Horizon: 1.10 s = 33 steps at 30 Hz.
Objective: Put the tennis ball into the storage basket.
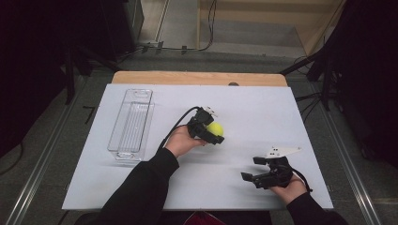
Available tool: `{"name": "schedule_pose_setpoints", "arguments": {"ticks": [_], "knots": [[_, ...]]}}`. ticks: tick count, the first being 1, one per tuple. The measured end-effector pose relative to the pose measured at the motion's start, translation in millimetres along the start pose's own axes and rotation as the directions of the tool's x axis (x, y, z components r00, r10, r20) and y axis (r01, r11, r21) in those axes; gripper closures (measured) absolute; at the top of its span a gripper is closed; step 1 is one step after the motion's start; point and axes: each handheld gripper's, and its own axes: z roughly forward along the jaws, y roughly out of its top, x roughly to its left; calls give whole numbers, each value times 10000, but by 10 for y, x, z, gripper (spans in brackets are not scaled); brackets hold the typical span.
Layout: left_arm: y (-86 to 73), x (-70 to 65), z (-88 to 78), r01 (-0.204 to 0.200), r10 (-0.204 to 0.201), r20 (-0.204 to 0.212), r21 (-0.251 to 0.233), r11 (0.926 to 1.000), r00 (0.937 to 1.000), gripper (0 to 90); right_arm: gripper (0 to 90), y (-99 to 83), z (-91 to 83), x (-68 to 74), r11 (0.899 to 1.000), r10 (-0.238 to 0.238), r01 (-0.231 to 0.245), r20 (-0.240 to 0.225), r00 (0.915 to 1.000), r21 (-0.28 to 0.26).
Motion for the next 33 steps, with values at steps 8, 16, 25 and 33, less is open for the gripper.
{"name": "schedule_pose_setpoints", "arguments": {"ticks": [8,16,25,33], "knots": [[29,-4,-117,49,-47,128,-95,9999,9999,267,127,3,6,-4,10000,-2,2,-36,10000,8],[65,-28,-245,-20,23,273,-90,10000,9996,267,127,7,15,0,10000,-25,25,-62,10000,22],[116,-55,-406,82,-76,451,-141,9999,9990,267,127,7,15,-2,10000,-6,6,-68,10000,12],[145,-68,-537,177,-168,488,-182,9997,9987,266,127,7,17,-4,10000,-7,7,-74,10000,15]]}}
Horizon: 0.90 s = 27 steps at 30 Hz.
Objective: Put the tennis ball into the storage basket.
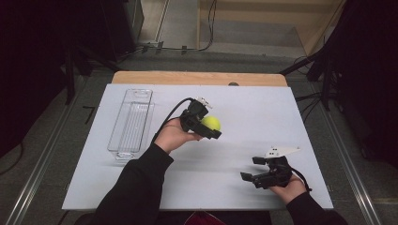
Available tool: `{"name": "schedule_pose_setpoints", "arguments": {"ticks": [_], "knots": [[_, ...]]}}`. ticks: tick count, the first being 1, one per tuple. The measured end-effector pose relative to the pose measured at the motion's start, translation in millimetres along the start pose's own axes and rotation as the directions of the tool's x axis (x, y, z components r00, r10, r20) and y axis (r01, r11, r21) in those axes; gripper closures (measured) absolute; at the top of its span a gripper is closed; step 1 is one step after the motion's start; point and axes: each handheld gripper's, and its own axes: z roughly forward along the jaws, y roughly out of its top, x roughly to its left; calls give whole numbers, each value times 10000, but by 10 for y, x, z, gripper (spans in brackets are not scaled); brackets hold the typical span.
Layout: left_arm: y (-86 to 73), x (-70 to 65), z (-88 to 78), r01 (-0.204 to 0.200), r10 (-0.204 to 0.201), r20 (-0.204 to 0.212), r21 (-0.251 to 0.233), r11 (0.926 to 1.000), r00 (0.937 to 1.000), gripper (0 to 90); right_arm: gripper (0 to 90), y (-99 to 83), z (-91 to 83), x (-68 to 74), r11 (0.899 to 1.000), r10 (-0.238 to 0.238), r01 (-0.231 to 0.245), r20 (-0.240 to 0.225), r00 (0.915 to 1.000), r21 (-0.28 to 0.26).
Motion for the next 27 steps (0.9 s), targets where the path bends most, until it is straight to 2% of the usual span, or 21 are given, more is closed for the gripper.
{"name": "schedule_pose_setpoints", "arguments": {"ticks": [2,6,27], "knots": [[4,24,-48,164,-164,9,35,9999,9999,266,127,0,-1,-1,10000,6,-6,-5,10000,2],[8,38,-93,249,-249,48,2,9997,9997,266,127,0,-1,1,10000,3,-3,-1,10000,5],[25,50,-365,255,-255,-35,-136,9996,9997,266,127,-1,-9,6,10000,-3,3,-3,10000,-21]]}}
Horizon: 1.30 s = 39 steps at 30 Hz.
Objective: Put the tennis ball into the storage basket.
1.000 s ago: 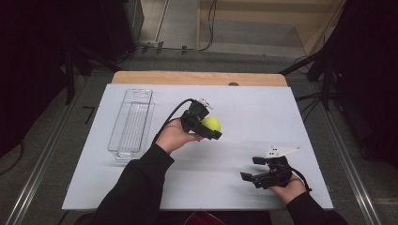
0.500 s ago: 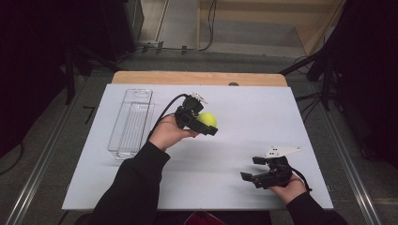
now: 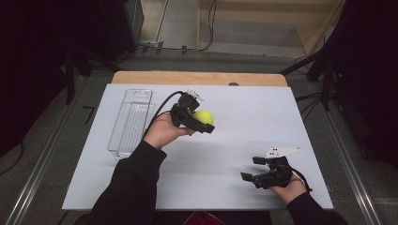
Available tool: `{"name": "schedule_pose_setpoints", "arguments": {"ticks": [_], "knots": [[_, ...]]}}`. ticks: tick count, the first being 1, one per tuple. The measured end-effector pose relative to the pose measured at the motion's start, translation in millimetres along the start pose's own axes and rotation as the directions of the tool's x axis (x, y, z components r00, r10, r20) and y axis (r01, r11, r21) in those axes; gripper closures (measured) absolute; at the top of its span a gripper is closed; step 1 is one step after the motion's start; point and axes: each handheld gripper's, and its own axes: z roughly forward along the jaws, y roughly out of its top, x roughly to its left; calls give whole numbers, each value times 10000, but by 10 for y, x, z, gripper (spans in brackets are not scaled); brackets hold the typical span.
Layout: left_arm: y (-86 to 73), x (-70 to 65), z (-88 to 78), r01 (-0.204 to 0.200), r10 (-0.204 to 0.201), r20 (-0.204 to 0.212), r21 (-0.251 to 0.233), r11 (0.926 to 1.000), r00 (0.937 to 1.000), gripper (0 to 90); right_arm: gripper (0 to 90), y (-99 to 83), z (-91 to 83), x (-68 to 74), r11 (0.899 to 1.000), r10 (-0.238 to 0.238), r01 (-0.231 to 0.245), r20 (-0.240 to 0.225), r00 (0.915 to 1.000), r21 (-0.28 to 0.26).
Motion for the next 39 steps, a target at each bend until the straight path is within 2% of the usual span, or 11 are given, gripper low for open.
{"name": "schedule_pose_setpoints", "arguments": {"ticks": [14,22,31,39], "knots": [[-14,43,-154,79,-83,-391,-103,9999,9992,266,127,1,2,4,10000,-23,23,19,10000,-5],[-37,127,-254,260,-274,-511,-280,9993,9983,266,127,2,4,3,10000,-9,9,21,10000,15],[-90,250,-337,560,-591,-931,-353,9978,9939,266,127,5,-7,4,9999,-78,79,61,10000,-96],[-119,313,-406,766,-813,-1116,-460,9960,9904,266,127,5,-7,2,10000,-55,55,59,10000,-68]]}}
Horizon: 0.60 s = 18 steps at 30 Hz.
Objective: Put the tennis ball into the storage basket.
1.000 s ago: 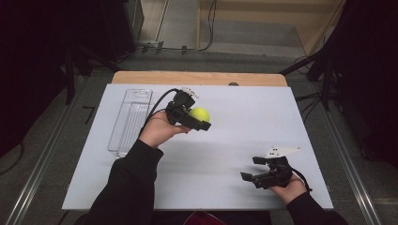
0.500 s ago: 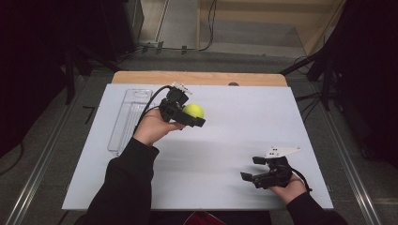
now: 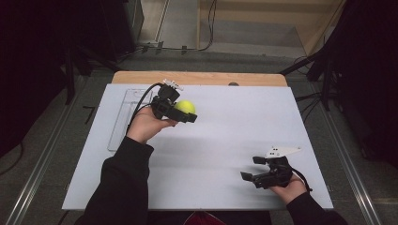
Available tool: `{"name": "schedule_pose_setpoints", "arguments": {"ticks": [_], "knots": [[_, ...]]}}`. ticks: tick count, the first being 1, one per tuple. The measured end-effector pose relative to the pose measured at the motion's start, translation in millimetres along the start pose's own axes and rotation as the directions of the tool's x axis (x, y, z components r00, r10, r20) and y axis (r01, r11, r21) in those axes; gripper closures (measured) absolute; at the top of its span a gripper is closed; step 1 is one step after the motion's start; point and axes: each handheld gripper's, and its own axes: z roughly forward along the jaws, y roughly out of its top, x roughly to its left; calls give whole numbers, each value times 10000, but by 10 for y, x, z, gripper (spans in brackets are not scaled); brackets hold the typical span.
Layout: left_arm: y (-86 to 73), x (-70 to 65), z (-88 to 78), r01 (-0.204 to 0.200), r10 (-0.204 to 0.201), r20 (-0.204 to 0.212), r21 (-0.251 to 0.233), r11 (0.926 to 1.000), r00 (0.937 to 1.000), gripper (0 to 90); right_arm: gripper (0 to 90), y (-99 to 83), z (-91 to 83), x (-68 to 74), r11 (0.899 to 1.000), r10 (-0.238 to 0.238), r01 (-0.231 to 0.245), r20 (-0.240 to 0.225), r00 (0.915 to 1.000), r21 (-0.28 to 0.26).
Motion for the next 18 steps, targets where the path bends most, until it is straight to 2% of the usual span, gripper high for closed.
{"name": "schedule_pose_setpoints", "arguments": {"ticks": [12,18], "knots": [[-43,124,-98,258,-261,-155,-150,9996,9995,266,127,0,1,-6,10000,93,-93,57,9999,23],[-66,186,-132,348,-351,-401,-97,9993,9986,266,127,1,1,-7,10000,88,-88,63,9999,23]]}}
